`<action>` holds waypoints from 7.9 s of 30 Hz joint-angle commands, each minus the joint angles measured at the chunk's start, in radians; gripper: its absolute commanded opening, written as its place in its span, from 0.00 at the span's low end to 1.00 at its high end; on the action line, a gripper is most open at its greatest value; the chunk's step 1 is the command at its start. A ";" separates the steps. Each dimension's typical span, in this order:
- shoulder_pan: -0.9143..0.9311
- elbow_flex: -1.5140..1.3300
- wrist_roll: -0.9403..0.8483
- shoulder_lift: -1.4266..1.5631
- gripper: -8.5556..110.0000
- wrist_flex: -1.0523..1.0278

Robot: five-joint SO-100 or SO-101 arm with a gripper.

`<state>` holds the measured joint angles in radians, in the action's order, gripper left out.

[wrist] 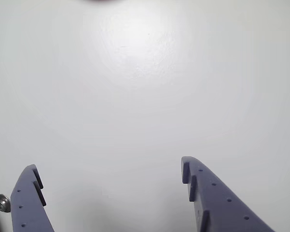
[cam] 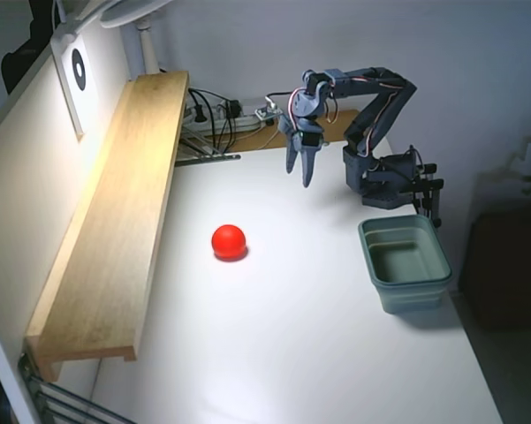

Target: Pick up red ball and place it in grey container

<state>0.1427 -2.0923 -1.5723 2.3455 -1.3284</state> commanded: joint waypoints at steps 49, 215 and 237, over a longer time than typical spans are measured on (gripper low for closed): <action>0.004 0.767 0.002 -1.037 0.39 0.299; -0.081 0.694 0.002 -0.998 0.27 0.331; -0.081 0.927 0.002 -1.011 0.27 0.112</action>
<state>0.0414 -1.2349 -1.5723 1.2855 -1.1858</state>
